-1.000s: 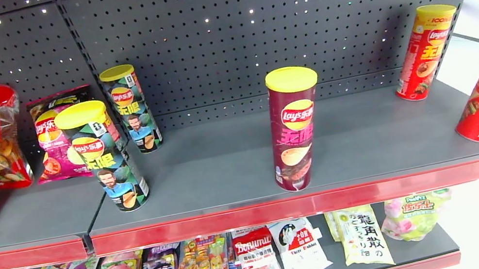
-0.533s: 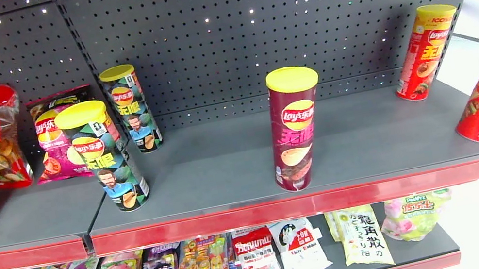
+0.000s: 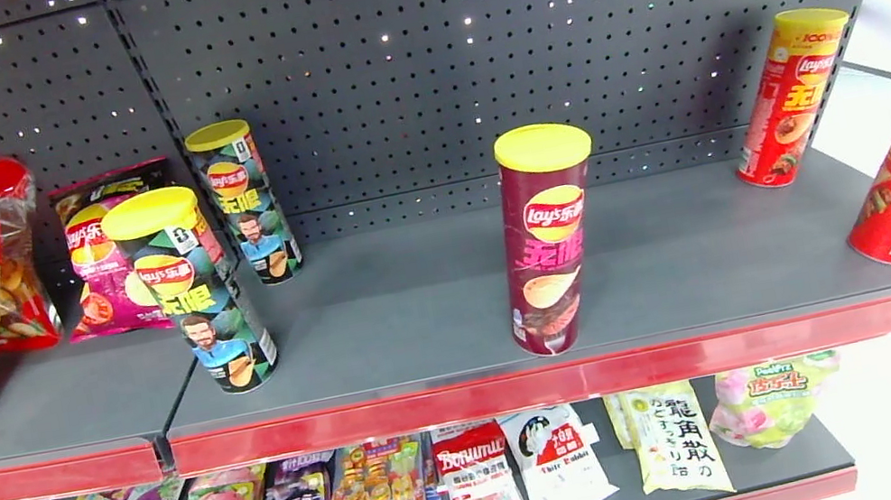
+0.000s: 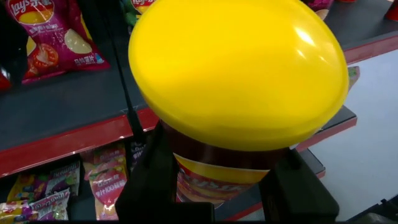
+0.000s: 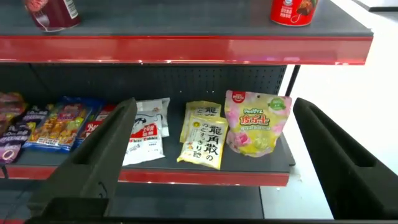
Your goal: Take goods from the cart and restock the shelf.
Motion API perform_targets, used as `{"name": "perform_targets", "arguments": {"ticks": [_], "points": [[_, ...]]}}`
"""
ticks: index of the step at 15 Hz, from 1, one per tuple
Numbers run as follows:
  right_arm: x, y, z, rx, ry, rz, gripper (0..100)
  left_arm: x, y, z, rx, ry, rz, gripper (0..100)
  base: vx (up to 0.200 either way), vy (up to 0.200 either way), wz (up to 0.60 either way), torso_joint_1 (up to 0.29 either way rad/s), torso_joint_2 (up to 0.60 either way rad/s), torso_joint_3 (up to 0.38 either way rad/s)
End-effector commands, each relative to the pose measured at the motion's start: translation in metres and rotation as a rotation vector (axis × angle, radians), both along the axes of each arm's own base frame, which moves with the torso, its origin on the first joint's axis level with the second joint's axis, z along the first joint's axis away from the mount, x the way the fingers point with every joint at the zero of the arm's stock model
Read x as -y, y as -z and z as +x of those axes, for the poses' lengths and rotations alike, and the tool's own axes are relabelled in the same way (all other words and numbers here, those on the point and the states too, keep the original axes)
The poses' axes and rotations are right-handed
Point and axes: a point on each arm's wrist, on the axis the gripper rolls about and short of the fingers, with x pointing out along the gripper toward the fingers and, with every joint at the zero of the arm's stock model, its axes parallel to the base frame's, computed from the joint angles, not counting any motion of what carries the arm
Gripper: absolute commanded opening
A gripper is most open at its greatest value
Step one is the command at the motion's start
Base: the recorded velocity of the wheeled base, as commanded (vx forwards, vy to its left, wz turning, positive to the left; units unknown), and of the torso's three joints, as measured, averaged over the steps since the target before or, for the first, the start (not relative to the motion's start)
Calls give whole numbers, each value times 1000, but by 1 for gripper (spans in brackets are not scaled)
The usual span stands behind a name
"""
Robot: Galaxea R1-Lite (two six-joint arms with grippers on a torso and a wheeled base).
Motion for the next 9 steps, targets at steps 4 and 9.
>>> {"name": "perform_targets", "arguments": {"ticks": [4,9], "points": [[0,0,0,-1,1,-1,100,1,-2,1,1,23,-2,0,0,0,0,0,0,0],[0,0,0,-1,4,-1,100,1,-2,0,2,61,-5,0,0,0,-240,1,1,0]]}}
